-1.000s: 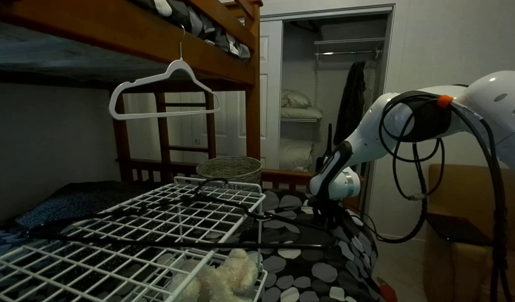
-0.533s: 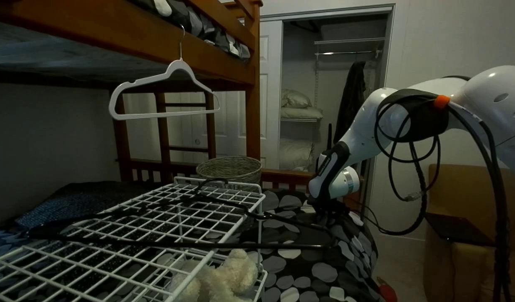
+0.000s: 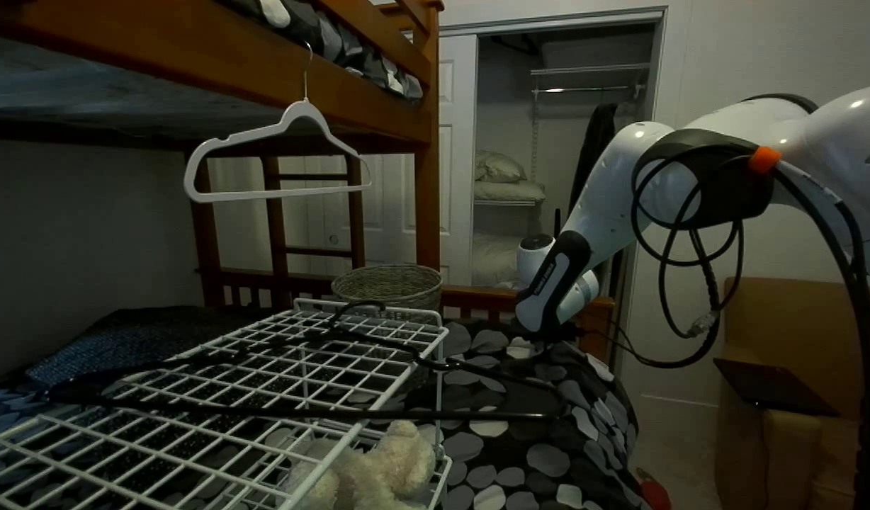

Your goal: Use the brush to brush the blanket

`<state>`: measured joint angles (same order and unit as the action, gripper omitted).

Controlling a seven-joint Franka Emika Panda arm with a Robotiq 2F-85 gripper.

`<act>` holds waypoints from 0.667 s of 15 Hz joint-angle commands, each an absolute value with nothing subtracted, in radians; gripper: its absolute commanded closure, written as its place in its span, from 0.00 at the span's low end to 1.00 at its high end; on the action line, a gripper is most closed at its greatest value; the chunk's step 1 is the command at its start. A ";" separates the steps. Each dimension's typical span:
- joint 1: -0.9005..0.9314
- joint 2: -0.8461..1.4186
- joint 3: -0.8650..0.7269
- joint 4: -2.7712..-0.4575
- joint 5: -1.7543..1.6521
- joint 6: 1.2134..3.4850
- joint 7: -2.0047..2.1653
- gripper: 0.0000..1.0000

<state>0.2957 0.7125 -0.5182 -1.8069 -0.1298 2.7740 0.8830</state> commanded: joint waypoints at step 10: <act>0.568 0.700 -0.626 -1.850 -0.452 2.798 1.014 0.95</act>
<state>0.5142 0.7070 -0.6045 -1.8167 -0.3883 2.7795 0.9636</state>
